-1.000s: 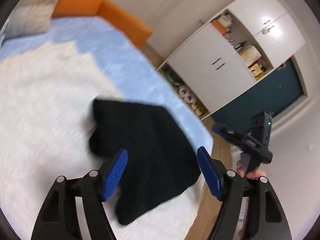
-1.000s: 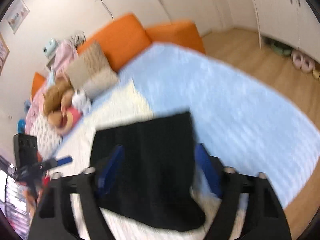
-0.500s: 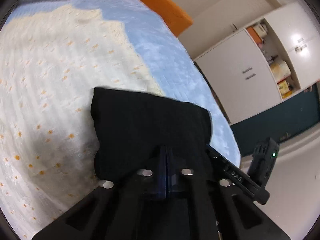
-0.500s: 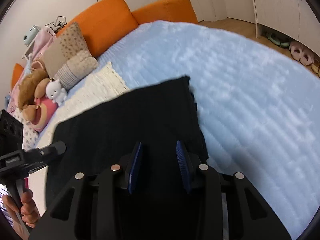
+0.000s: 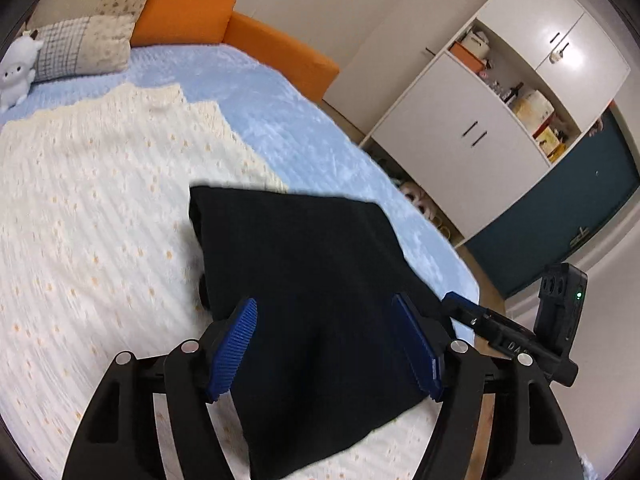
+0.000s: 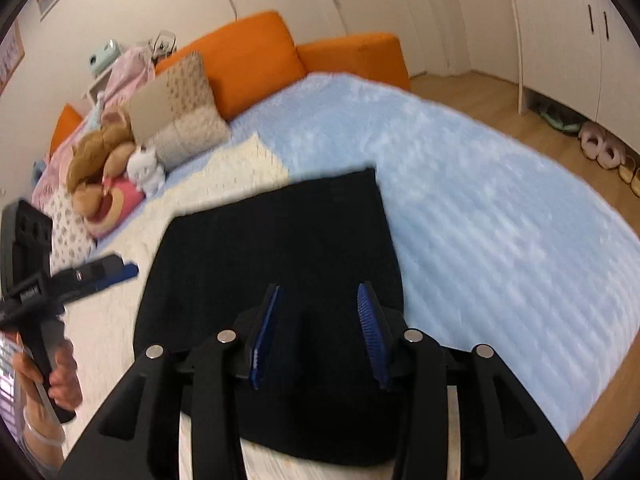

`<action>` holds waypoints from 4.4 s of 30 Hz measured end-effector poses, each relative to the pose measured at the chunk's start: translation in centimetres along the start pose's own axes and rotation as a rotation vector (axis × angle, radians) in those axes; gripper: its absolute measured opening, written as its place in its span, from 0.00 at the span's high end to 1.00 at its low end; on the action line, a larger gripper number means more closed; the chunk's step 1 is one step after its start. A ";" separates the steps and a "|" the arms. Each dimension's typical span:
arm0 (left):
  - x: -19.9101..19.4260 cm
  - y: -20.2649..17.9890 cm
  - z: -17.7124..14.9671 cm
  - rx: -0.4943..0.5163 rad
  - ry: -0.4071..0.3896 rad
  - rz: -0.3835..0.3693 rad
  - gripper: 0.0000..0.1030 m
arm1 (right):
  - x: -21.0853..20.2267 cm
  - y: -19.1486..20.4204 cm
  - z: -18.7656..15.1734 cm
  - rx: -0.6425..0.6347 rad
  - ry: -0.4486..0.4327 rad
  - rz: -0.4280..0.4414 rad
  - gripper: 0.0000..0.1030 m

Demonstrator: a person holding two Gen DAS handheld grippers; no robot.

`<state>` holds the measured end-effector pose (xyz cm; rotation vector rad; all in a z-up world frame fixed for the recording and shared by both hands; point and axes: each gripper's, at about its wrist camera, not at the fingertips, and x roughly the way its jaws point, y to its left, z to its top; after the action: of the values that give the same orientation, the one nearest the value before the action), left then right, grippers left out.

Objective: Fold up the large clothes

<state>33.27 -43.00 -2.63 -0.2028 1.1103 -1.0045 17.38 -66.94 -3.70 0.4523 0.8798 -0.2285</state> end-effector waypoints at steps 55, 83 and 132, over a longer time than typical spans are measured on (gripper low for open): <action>-7.3 -10.6 -16.5 0.284 -0.469 0.589 0.03 | -8.3 9.2 -16.4 -0.208 -0.445 -0.232 0.05; -6.9 -10.6 -16.7 0.301 -0.429 0.541 0.03 | -7.7 9.4 -15.7 -0.247 -0.419 -0.258 0.05; -9.2 -10.2 -18.3 0.293 -0.544 0.583 0.03 | -8.0 8.7 -16.3 -0.271 -0.514 -0.269 0.05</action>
<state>11.76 -35.89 0.66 0.0854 0.4656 -0.5245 4.47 -51.54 -3.90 0.0116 0.4522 -0.4431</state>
